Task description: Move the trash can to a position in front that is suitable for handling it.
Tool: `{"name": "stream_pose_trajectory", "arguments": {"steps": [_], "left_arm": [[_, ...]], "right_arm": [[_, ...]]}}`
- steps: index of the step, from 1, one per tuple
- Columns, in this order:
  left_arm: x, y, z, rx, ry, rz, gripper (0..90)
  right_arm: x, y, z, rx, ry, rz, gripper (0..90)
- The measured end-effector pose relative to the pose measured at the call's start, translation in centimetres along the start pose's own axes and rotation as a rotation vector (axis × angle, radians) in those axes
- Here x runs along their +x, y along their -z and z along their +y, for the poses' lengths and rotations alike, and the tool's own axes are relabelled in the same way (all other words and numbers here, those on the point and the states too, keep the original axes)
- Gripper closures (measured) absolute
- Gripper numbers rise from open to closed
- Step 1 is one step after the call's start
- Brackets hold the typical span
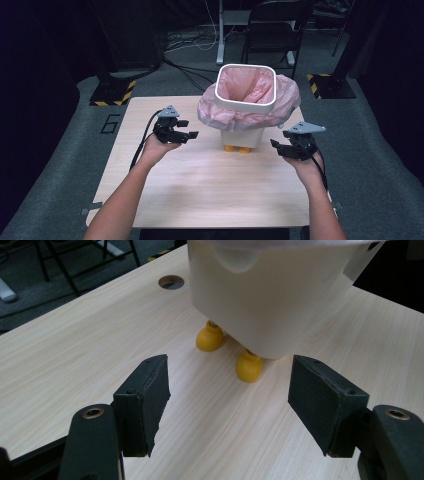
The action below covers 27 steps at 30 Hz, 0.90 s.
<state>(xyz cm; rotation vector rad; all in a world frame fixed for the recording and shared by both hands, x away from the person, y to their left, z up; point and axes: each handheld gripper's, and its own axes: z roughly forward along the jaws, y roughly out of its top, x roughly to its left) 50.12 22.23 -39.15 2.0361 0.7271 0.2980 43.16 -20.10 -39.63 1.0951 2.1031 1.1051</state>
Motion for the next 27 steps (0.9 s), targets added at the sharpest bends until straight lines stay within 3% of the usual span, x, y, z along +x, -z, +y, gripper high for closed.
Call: {"name": "stream_pose_trajectory", "arguments": {"steps": [7, 10, 15, 27], "left_arm": [[-0.3, -0.9, 1.1, 0.009, -0.016, -0.007, 33.8], [-0.4, -1.1, 1.8, -0.006, -0.006, -0.037, 35.0], [-0.7, -1.6, 3.2, -0.035, -0.003, -0.05, 36.5], [-1.1, -2.4, 5.3, -0.022, -0.042, -0.017, 35.6]], "right_arm": [[-0.5, -0.2, 0.4, 0.014, 0.005, 0.001, 41.0], [-0.9, -0.2, 0.5, 0.019, 0.001, 0.006, 41.6], [-1.5, -0.1, 0.9, 0.015, -0.005, 0.011, 41.5], [-1.7, 0.1, 1.9, 0.002, 0.01, 0.023, 41.9]]}}
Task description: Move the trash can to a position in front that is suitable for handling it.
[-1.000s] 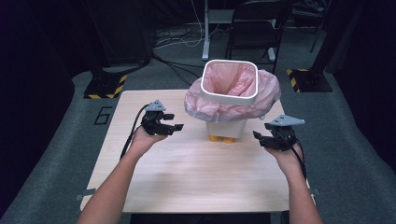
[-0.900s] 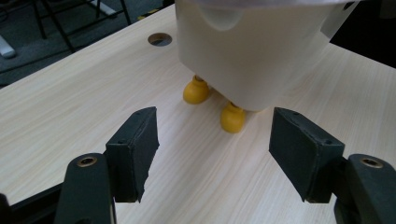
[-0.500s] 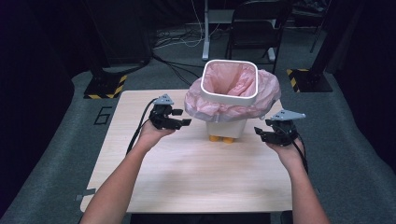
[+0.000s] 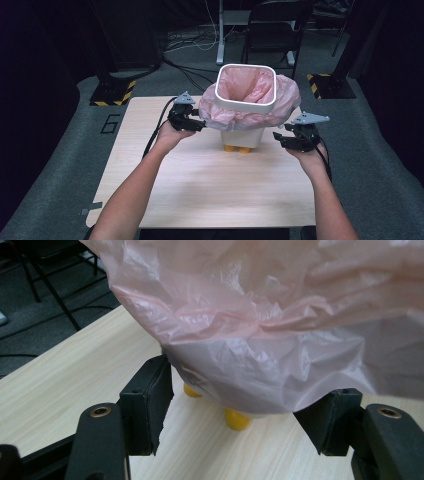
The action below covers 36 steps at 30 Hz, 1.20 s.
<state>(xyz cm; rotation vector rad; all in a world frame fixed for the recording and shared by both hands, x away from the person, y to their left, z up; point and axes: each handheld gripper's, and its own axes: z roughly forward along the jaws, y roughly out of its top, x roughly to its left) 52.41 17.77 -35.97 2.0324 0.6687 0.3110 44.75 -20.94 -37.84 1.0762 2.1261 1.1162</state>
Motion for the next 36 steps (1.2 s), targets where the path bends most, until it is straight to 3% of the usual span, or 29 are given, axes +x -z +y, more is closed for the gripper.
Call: {"name": "stream_pose_trajectory", "arguments": {"steps": [4, 11, 20, 24, 28, 30, 31, 34, 36], "left_arm": [[0.4, -0.4, 0.5, 0.017, -0.007, 0.019, 37.0], [0.5, -1.2, 0.7, 0.028, -0.015, 0.007, 45.6], [0.9, -1.3, 0.5, 0.025, -0.007, 0.014, 61.2], [1.0, -1.5, 0.5, 0.027, -0.005, 0.017, 62.0], [1.0, -2.1, 0.7, 0.042, 0.015, 0.032, 51.7], [1.0, -2.4, 0.7, 0.038, 0.024, 0.02, 50.7], [0.9, -2.6, 0.7, 0.036, 0.026, 0.004, 52.9], [0.5, -2.9, 0.7, 0.035, 0.005, 0.018, 59.2], [0.8, -2.8, 0.7, 0.036, 0.021, 0.009, 62.0]], "right_arm": [[-0.2, -0.2, 0.4, 0.005, 0.005, -0.007, 40.2], [-0.6, -0.9, 1.0, 0.003, -0.011, 0.006, 42.0], [-0.9, -1.6, 1.3, -0.008, -0.016, -0.017, 53.4], [-1.2, -1.6, 1.3, -0.011, -0.023, -0.012, 61.8], [-1.7, -1.7, 1.2, -0.024, -0.046, -0.002, 59.4], [-1.7, -1.9, 1.3, -0.024, -0.045, -0.002, 58.3], [-1.7, -2.0, 1.3, -0.021, -0.044, -0.001, 59.5], [-1.7, -2.2, 1.3, -0.012, -0.034, -0.002, 63.3], [-1.8, -2.3, 1.3, -0.014, -0.037, -0.004, 64.5]]}}
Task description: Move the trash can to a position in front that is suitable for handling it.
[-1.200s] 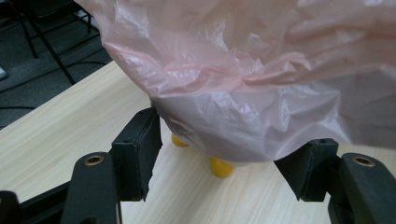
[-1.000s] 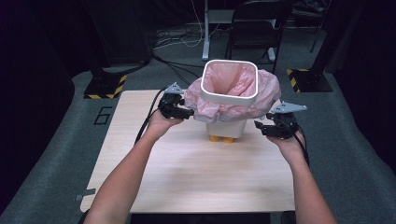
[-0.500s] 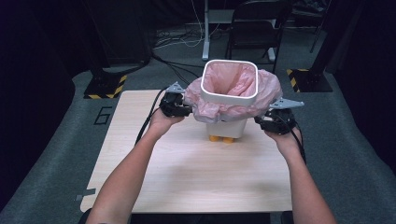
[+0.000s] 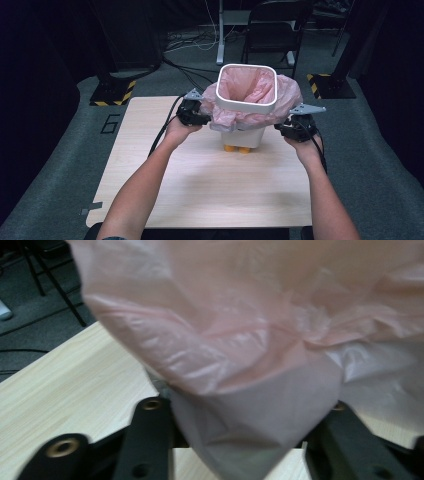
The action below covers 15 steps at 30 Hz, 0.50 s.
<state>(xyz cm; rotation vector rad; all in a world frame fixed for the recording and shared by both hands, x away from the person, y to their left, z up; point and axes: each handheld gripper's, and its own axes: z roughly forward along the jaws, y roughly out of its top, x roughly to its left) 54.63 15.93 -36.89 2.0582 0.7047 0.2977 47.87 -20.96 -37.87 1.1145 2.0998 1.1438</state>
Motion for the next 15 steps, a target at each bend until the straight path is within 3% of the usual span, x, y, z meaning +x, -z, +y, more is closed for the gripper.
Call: {"name": "stream_pose_trajectory", "arguments": {"steps": [3, 8, 15], "left_arm": [[0.2, 0.1, -0.1, 0.004, 0.007, -0.014, 62.4], [0.2, 0.4, -0.4, -0.007, 0.004, -0.042, 62.3], [-0.2, 1.1, -0.9, 0.001, -0.009, -0.039, 61.9]], "right_arm": [[0.2, 0.1, 0.1, -0.004, -0.015, 0.015, 64.9], [0.7, 0.5, 0.1, 0.003, 0.003, 0.011, 64.9], [1.6, 0.9, 0.2, -0.01, 0.043, -0.001, 64.8]]}}
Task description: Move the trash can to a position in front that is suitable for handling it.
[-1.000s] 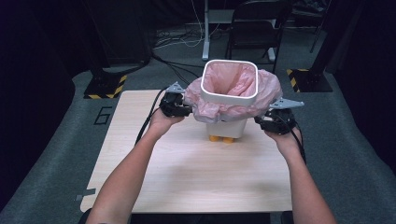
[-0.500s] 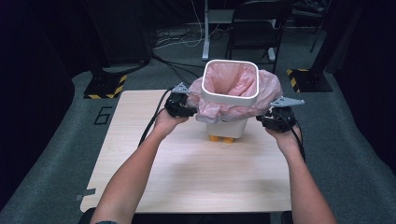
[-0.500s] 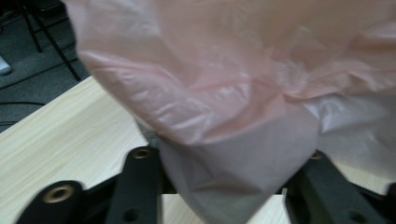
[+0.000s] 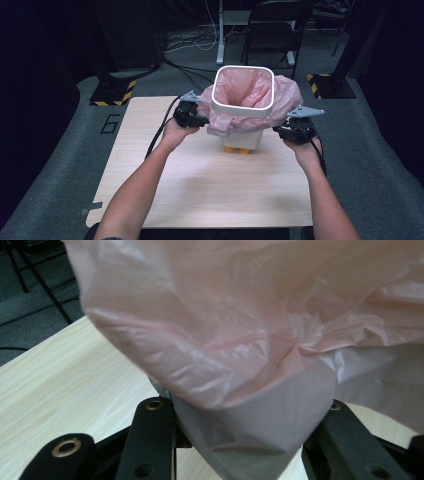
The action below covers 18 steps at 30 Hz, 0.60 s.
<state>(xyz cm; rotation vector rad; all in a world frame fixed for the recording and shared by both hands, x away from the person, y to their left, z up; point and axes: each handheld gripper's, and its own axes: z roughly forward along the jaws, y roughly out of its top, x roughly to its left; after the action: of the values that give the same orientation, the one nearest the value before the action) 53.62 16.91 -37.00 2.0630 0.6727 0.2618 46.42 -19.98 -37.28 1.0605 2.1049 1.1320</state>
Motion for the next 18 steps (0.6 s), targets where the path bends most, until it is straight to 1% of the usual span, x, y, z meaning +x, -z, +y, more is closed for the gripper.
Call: {"name": "stream_pose_trajectory", "arguments": {"steps": [4, 7, 10, 12, 14, 16, 18], "left_arm": [[-0.1, 0.8, -0.5, -0.01, 0.004, -0.007, 61.9], [-0.2, 1.5, -1.0, -0.021, 0.008, -0.011, 61.9], [-0.5, 2.3, -1.3, -0.014, -0.006, -0.005, 61.8], [-0.7, 3.0, -1.5, -0.019, -0.009, -0.005, 61.8], [-1.0, 3.7, -1.7, -0.034, -0.017, -0.006, 61.8], [-1.2, 4.4, -2.1, -0.051, -0.016, -0.008, 61.7], [-1.4, 5.1, -2.5, -0.057, -0.018, -0.005, 61.7]], "right_arm": [[0.5, 0.4, 0.1, -0.014, 0.008, 0.016, 64.8], [1.2, 0.6, 0.2, -0.017, 0.028, 0.019, 64.7], [1.8, 0.7, 0.3, -0.017, 0.042, 0.021, 64.8], [2.1, 0.8, 0.4, -0.019, 0.053, 0.024, 64.7], [2.5, 0.8, 0.4, -0.026, 0.056, 0.032, 64.8], [2.8, 0.9, 0.4, -0.037, 0.05, 0.047, 64.8], [3.2, 0.9, 0.3, -0.043, 0.048, 0.057, 64.8]]}}
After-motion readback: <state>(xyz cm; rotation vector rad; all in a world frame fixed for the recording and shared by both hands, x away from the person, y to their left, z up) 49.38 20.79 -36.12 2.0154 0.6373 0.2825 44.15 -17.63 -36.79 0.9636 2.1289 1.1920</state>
